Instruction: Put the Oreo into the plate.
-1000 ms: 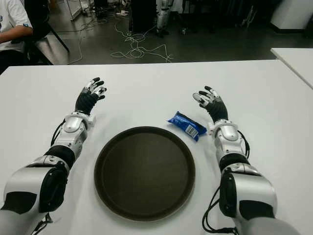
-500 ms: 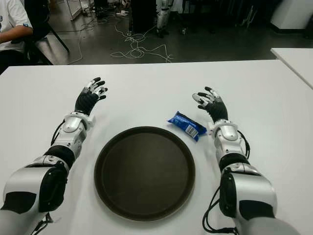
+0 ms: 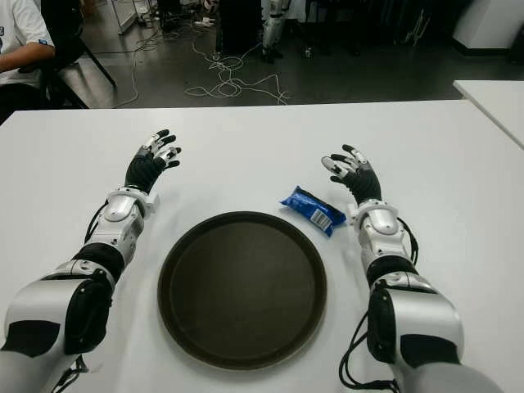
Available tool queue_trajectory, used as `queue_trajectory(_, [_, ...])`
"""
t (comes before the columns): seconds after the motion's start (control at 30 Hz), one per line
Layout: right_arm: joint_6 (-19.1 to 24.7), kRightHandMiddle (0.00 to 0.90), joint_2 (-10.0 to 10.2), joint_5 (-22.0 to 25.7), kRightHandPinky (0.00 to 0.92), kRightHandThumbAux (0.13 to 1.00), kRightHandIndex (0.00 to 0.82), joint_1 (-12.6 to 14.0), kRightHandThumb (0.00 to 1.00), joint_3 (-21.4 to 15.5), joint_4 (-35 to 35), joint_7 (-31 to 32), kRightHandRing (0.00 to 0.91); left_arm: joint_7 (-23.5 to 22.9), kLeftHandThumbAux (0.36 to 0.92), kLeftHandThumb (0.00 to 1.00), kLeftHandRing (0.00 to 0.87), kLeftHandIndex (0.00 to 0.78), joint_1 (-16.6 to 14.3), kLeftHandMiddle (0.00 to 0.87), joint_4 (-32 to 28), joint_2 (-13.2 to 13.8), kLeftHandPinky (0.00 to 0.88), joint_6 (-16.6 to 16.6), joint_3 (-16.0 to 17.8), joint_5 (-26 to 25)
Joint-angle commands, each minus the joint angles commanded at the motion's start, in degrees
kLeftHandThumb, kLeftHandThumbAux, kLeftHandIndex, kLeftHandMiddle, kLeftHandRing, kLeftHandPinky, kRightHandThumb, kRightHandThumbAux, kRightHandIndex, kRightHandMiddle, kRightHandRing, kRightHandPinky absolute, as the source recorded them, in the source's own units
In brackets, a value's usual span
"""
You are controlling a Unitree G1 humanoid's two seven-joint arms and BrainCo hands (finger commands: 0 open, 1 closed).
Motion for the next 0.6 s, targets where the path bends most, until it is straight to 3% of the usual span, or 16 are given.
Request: queue_trajectory(0.6, [-0.4,0.249,0.1,0.0,0.312,0.613,0.143,0.1,0.006,0.2,-0.2,-0.1,0.275,-0.1,0.63,0.126,0.172,0.043,0.0,0.143,-0.1,-0.3,0.245,0.3,0.6,-0.9])
